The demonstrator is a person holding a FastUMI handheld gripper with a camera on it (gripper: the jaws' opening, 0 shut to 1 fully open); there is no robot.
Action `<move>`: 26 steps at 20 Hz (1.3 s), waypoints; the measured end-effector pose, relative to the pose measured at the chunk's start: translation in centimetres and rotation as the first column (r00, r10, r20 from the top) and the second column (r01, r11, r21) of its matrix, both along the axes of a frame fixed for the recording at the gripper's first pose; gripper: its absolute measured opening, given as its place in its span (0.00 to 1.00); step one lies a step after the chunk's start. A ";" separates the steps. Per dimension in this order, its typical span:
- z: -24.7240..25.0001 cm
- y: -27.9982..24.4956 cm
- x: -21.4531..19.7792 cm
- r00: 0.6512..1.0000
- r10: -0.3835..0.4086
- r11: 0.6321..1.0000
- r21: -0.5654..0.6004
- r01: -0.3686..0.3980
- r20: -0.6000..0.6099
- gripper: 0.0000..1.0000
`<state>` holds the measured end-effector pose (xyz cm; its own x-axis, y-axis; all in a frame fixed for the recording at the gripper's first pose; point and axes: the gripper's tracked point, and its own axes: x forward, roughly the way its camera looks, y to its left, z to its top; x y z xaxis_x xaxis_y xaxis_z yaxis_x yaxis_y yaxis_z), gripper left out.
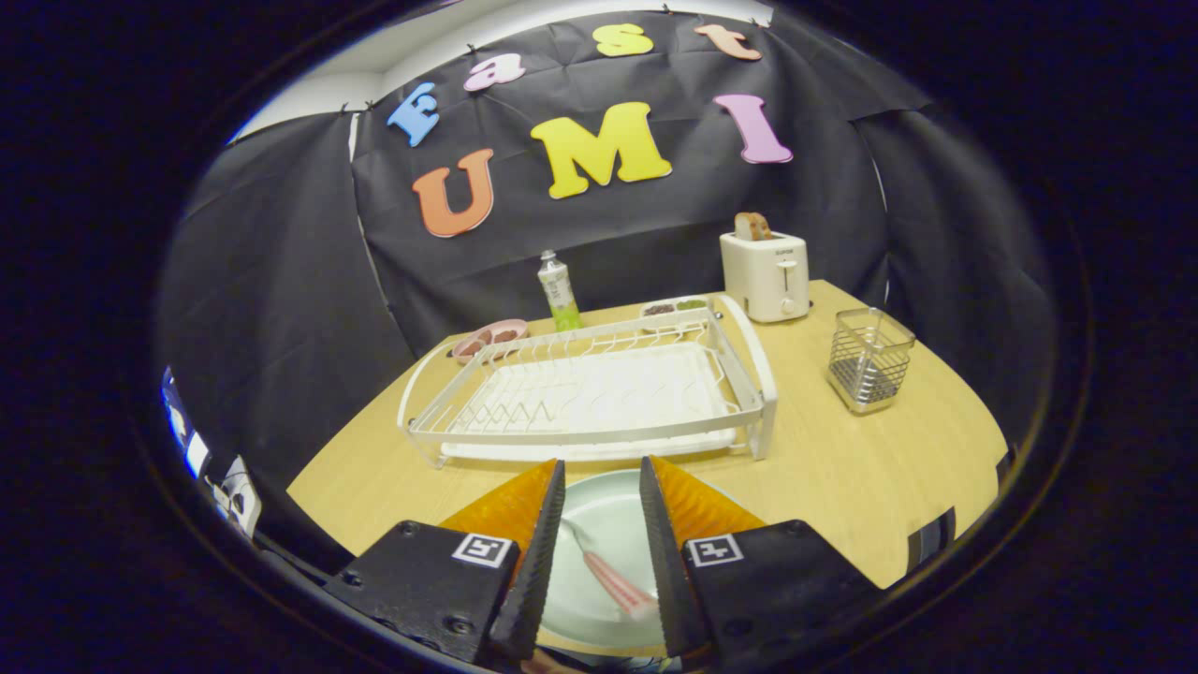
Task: Take the plate from the dish rack, then take the spoon from the basket and place it into the plate.
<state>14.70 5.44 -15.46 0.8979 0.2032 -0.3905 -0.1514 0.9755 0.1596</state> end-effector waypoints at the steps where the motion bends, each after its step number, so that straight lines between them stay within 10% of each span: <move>1: 0.4 -0.7 0.0 1.000 -0.021 1.000 -0.005 0.021 0.014 0.63; 4: 2.0 -2.4 -0.3 0.995 -0.071 0.997 -0.029 0.073 0.065 0.89; 9: 4.9 -3.3 -2.3 0.984 -0.096 0.993 -0.054 0.105 0.151 0.99; 26: 13.7 -5.5 -13.3 0.892 -0.146 0.985 -0.026 0.173 0.428 1.00</move>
